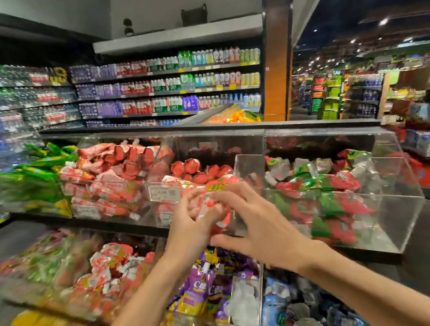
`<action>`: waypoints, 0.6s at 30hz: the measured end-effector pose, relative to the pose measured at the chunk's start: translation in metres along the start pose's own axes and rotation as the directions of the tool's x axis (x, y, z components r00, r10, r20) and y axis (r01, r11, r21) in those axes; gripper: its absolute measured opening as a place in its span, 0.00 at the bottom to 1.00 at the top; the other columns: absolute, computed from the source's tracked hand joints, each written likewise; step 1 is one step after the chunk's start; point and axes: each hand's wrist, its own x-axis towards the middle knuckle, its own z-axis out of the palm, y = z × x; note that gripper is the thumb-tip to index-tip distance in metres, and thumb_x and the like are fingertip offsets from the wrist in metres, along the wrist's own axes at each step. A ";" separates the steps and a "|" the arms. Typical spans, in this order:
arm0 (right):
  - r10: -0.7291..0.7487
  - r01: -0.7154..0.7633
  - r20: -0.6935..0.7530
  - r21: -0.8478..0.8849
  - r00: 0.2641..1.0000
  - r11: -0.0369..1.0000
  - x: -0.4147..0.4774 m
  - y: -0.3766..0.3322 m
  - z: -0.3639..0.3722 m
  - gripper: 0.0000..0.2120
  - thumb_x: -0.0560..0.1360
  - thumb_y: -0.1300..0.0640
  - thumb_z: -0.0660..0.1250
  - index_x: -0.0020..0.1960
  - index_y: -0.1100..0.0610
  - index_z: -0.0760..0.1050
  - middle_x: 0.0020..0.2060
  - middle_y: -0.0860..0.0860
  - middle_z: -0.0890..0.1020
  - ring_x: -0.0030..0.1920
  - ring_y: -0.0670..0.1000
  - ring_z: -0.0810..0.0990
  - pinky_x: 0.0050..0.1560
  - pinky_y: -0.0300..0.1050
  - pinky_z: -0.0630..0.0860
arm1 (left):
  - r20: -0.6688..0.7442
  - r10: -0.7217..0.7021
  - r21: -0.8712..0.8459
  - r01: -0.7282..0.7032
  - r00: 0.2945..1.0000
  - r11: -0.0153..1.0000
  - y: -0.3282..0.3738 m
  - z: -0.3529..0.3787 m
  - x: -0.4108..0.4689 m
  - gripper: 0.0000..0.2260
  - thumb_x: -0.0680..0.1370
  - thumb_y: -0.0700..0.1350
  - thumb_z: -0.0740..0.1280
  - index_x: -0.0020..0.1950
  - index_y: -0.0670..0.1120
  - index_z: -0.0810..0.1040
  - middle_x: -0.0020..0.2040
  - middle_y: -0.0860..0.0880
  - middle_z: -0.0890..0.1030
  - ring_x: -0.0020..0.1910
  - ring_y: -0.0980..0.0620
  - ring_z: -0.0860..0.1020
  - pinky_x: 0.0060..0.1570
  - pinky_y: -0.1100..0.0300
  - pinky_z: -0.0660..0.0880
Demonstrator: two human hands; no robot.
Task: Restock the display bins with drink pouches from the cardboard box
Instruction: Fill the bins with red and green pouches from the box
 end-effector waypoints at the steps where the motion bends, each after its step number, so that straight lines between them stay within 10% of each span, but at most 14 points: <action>1: 0.002 -0.002 -0.005 0.037 1.000 0.999 -0.001 -0.001 0.009 0.27 0.71 0.47 0.75 0.67 0.54 0.74 0.62 0.50 0.74 0.59 0.47 0.75 0.61 0.34 0.69 | -0.041 0.004 0.013 -0.003 0.999 1.000 -0.001 -0.002 -0.005 0.19 0.77 0.46 0.72 0.64 0.58 0.71 0.54 0.49 0.81 0.51 0.52 0.82 0.49 0.58 0.79; 6: -0.002 0.017 -0.180 0.082 0.984 0.997 0.003 -0.006 0.039 0.20 0.72 0.60 0.73 0.62 0.58 0.76 0.60 0.53 0.79 0.59 0.49 0.78 0.62 0.32 0.68 | 0.044 0.060 0.012 -0.061 0.997 0.998 -0.006 -0.023 -0.014 0.18 0.74 0.53 0.73 0.62 0.54 0.75 0.52 0.48 0.81 0.43 0.56 0.81 0.38 0.61 0.76; 13: 0.099 -0.107 -0.260 -0.016 0.960 0.994 0.048 0.014 0.053 0.09 0.78 0.57 0.69 0.56 0.59 0.80 0.52 0.52 0.82 0.52 0.51 0.80 0.53 0.39 0.72 | 0.262 0.227 0.353 -0.313 0.938 0.882 -0.002 -0.060 0.040 0.20 0.78 0.53 0.70 0.69 0.59 0.73 0.59 0.66 0.77 0.52 0.72 0.76 0.54 0.72 0.71; 18: 0.334 -0.355 -0.296 -0.022 0.895 0.934 0.112 0.042 0.065 0.08 0.75 0.60 0.72 0.54 0.58 0.83 0.49 0.55 0.81 0.49 0.55 0.80 0.49 0.40 0.69 | 0.330 0.397 0.539 -0.516 0.857 0.665 -0.002 -0.072 0.135 0.20 0.76 0.50 0.73 0.68 0.52 0.78 0.45 0.51 0.76 0.47 0.49 0.76 0.45 0.63 0.64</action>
